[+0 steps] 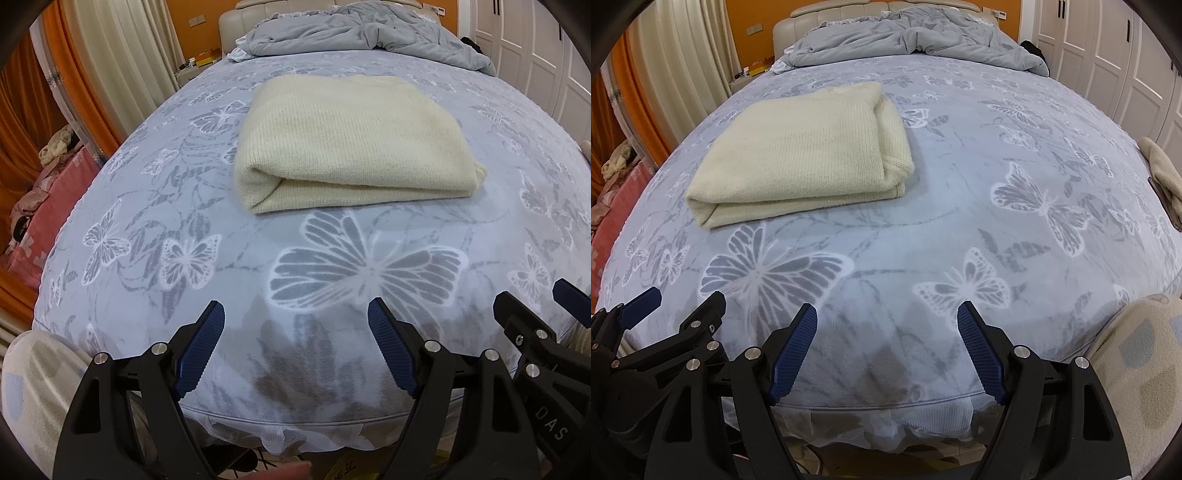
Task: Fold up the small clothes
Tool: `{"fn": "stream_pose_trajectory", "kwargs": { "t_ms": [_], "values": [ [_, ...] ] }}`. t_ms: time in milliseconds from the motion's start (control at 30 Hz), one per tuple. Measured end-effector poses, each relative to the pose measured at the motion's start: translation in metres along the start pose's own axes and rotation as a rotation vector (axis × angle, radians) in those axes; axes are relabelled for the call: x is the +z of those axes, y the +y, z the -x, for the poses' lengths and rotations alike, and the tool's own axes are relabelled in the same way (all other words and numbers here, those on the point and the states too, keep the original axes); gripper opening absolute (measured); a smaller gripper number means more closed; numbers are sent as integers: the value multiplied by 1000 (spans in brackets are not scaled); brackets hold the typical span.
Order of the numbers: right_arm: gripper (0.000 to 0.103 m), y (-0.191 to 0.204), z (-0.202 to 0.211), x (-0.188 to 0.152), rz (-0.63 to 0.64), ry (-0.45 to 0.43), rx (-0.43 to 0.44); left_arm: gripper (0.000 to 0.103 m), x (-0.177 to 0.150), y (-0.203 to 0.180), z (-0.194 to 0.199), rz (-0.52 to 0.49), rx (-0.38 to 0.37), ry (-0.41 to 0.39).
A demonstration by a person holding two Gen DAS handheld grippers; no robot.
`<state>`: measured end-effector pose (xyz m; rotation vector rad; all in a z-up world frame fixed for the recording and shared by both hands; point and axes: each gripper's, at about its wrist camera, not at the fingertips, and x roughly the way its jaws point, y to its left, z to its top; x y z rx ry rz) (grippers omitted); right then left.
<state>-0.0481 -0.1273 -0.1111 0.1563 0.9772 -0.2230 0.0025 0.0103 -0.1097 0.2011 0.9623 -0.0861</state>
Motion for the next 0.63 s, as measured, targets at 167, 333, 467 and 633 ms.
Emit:
{"fn": "stream_pose_trajectory", "kwargs": {
  "t_ms": [167,333,467,633],
  "values": [
    [76,-1,-1,0,1,2,3,77,0,-1,0,-3,6,0],
    [76,1,-1,-2,2,3,0,75,0,-2,1,-7,20,-16],
    [76,1,-1,-2,-1,1,3,74,1,-2,0,-2,15,-7],
    [76,2,0,-3,0,-1,4,74,1,-1,0,11,12,-3]
  ]
}}
